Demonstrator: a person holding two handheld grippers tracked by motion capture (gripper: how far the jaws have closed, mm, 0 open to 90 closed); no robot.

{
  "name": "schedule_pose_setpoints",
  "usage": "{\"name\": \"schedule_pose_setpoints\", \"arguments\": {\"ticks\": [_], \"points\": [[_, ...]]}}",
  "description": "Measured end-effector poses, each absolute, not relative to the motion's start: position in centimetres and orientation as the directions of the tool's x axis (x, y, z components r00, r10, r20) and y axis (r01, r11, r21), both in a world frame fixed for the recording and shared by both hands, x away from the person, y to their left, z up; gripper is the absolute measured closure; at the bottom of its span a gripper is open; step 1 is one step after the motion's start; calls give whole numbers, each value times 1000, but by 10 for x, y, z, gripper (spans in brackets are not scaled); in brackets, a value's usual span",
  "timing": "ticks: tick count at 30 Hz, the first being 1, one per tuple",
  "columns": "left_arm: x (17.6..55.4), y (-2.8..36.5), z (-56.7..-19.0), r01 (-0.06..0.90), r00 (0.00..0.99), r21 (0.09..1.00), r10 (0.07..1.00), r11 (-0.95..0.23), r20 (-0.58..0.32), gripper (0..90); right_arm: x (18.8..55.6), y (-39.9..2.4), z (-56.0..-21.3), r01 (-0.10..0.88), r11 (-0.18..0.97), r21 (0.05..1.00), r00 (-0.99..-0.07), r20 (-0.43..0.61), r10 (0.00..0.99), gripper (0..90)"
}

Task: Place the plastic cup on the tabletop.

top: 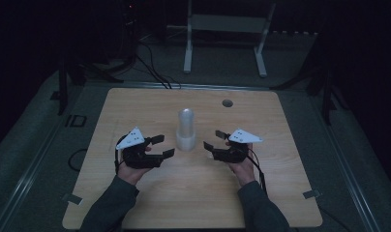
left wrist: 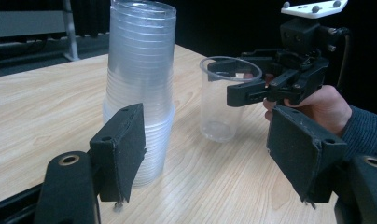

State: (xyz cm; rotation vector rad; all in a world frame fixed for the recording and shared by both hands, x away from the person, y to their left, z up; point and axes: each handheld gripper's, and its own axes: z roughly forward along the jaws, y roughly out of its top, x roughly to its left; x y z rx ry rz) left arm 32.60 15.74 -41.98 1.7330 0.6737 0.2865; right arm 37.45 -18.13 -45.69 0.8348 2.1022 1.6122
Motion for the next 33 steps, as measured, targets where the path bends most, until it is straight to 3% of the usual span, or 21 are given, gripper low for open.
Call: {"name": "schedule_pose_setpoints", "arguments": {"ticks": [33], "points": [[326, 158, -420, 286, 798, 949, 580, -130, -162, 282, 381, -179, -470, 299, 198, 934, -727, 88, 681, 278]]}}
